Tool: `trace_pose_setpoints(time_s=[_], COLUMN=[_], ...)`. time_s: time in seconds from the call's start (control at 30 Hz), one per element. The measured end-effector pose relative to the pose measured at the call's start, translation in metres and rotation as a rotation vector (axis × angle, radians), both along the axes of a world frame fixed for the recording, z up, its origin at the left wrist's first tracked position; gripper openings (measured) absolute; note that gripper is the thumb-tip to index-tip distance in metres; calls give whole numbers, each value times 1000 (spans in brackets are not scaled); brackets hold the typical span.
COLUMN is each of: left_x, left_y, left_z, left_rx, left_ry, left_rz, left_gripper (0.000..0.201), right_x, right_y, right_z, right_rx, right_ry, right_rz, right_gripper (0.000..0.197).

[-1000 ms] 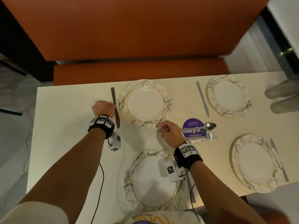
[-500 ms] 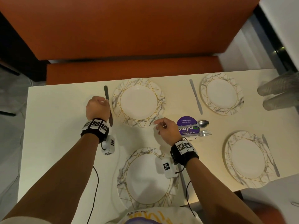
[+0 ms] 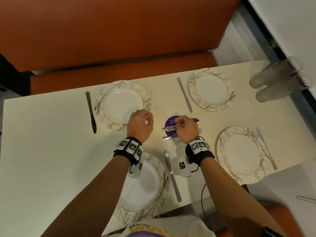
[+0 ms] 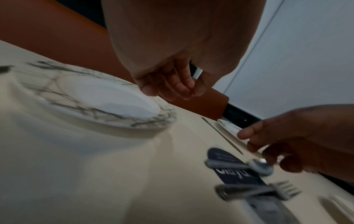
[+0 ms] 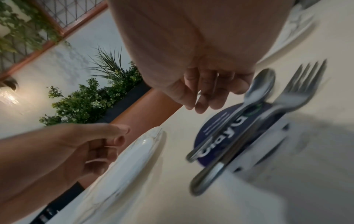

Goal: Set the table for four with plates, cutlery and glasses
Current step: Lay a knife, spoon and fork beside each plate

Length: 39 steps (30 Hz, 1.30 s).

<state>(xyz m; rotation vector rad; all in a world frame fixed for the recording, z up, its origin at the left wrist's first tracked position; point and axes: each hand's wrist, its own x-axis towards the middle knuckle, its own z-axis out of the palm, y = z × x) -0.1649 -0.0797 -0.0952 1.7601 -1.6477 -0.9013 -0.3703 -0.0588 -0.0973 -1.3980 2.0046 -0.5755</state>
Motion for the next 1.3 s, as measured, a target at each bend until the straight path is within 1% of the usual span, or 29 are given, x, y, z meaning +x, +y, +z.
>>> trace_pose_setpoints(time_s=[0.1, 0.13, 0.17, 0.2, 0.27, 0.33, 0.4, 0.43, 0.53, 0.63, 0.7, 0.73, 0.83, 0.9, 0.97, 1.03, 1.17, 1.2, 1.3], left_x=[-38, -42, -48, -75, -81, -100, -115, -122, -135, -144, -149, -150, -153, -155, -158, -161, -163, -164, -164], left_y=[4, 5, 5, 3, 3, 1, 1, 0, -3, -3, -4, -5, -8, -10, -12, -14, -9, -7, -1], left_z=[-9, -11, -14, -16, -18, -24, -28, -29, -32, -30, -27, -26, -23, -15, -2, 13, 42, 46, 51], left_rx=[53, 81, 90, 100, 122, 124, 140, 159, 208, 234, 244, 247, 269, 266, 261, 289, 374, 380, 365], left_ry=[0, -2, -12, -22, -36, -63, -125, -153, -245, -341, -388, -383, -265, -201, -98, 73, 472, 525, 577], left_rz=[-82, -97, -119, -144, -176, -194, -212, -217, -219, -199, -198, -199, -179, -157, -105, -21, 170, 193, 251], left_gripper=[7, 7, 9, 11, 14, 18, 22, 23, 24, 25, 26, 26, 25, 24, 24, 24, 22, 22, 20], right_x=[-34, -37, -42, -67, -71, -86, -95, -98, -105, -113, -118, -121, -124, -125, -126, -126, -121, -118, -111], right_y=[-4, -6, -8, -10, -13, -17, -20, -22, -26, -30, -34, -37, -48, -58, -68, -78, -92, -93, -93], right_z=[-4, -4, -6, -5, -7, -8, -12, -15, -19, -18, -16, -13, 4, 16, 28, 40, 59, 63, 71], right_rx=[22, 45, 74, 119, 183, 237, 280, 295, 317, 340, 291, 255, 139, 56, -6, -67, -206, -234, -260], right_ry=[148, 181, 197, 210, 257, 303, 325, 328, 245, 132, 52, 22, -17, -63, -82, -100, -156, -176, -235], right_rz=[-11, -17, -34, -64, -60, -40, -2, 23, 50, 49, 62, 75, 128, 140, 155, 159, 161, 165, 188], right_gripper=[17, 18, 21, 25, 32, 37, 37, 33, 21, 17, 14, 12, 12, 12, 12, 12, 12, 13, 17])
